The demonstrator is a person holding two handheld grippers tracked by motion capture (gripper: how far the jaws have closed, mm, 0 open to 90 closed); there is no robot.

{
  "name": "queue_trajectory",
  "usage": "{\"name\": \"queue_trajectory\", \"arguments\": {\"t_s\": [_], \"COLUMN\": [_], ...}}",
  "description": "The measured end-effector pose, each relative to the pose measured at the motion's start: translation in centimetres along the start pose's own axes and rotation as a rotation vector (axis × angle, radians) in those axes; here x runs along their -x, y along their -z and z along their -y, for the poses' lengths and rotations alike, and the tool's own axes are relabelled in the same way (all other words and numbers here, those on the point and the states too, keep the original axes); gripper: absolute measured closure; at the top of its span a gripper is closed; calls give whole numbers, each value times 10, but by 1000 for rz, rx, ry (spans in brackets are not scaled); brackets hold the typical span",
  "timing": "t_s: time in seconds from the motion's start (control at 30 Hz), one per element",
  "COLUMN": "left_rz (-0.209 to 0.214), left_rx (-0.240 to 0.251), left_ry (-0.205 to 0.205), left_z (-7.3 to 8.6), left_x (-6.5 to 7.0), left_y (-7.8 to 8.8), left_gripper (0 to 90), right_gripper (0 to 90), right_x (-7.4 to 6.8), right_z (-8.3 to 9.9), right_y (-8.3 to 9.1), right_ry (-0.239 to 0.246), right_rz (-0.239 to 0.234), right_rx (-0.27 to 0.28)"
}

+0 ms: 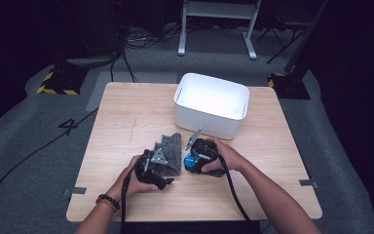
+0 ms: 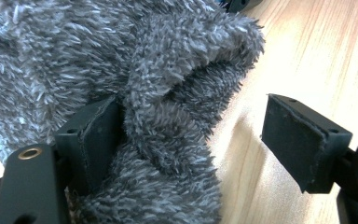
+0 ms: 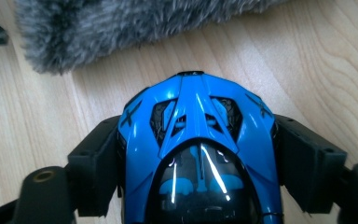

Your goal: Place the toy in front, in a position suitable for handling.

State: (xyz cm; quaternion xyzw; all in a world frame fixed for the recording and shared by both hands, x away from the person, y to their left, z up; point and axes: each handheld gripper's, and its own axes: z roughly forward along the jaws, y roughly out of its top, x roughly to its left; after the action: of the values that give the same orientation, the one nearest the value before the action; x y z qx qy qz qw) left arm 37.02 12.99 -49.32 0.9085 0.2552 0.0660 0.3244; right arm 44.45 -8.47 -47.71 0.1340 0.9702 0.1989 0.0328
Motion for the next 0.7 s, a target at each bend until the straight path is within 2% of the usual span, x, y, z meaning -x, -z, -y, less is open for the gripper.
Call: {"name": "queue_trajectory", "arguments": {"t_s": [0.23,0.37,0.43,0.5,0.6,0.67,0.7], "left_rz": [-4,-3,9,24,24,24,22], "left_rx": [-4,1,10,19,20,18,20], "left_ry": [-4,-3,11,24,29,33,34], "left_z": [0,0,0,0,-1,-1,-2], "left_x": [1,1,0,-1,-1,-1,-1], "left_y": [0,0,1,1,3,3,3], "left_gripper": [204,201,189,164,165,165,165], "right_gripper": [245,247,248,249,249,250,250], "right_x": [0,1,2,3,3,2,2], "right_z": [5,14,19,24,34,42,45], "right_y": [2,5,11,20,31,39,41], "right_ry": [15,16,6,2,-9,-1,-12], "right_rz": [-1,-10,-11,-17,-24,-10,-9], "right_rx": [28,57,89,143,204,235,252]}}
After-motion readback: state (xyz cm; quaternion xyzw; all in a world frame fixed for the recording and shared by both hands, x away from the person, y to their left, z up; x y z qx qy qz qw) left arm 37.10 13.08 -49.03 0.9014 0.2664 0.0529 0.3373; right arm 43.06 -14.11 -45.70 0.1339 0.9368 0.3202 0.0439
